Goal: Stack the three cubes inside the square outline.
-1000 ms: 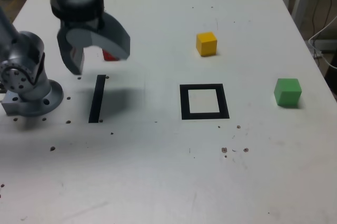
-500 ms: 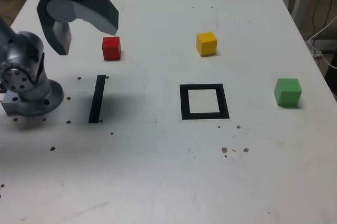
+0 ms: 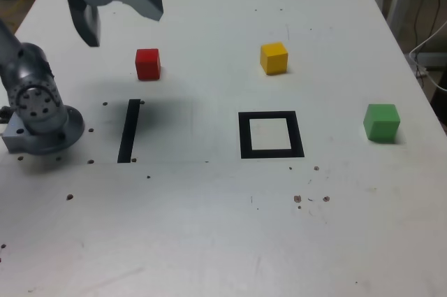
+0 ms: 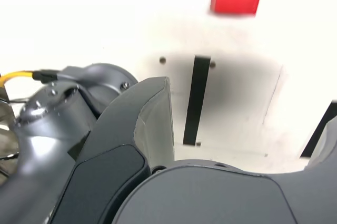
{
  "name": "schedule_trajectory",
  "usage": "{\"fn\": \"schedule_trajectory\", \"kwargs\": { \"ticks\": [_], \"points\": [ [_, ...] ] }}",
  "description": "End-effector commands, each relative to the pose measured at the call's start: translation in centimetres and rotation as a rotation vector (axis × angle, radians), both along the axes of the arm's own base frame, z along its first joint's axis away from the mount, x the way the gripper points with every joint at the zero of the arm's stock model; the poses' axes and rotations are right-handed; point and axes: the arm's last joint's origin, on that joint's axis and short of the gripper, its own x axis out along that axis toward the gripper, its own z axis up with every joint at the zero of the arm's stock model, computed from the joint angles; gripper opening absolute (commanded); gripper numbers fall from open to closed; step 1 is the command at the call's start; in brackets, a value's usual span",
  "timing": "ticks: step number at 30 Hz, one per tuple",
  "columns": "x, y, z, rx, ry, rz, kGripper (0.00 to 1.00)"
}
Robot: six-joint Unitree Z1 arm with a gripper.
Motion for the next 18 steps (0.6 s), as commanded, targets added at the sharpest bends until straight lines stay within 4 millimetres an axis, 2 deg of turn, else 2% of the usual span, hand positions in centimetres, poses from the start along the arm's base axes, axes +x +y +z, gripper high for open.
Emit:
{"fn": "schedule_trajectory", "kwargs": {
  "ticks": [1,9,14,18],
  "points": [
    [0.3,0.7,-0.1,0.004,0.014,0.014,0.99],
    [0.7,4.1,-1.5,0.017,0.072,0.08,0.99],
    [0.2,5.4,-3.1,0.024,0.072,0.115,0.99],
    [0.7,6.1,-4.1,0.008,0.089,0.109,0.99]
  ]
}}
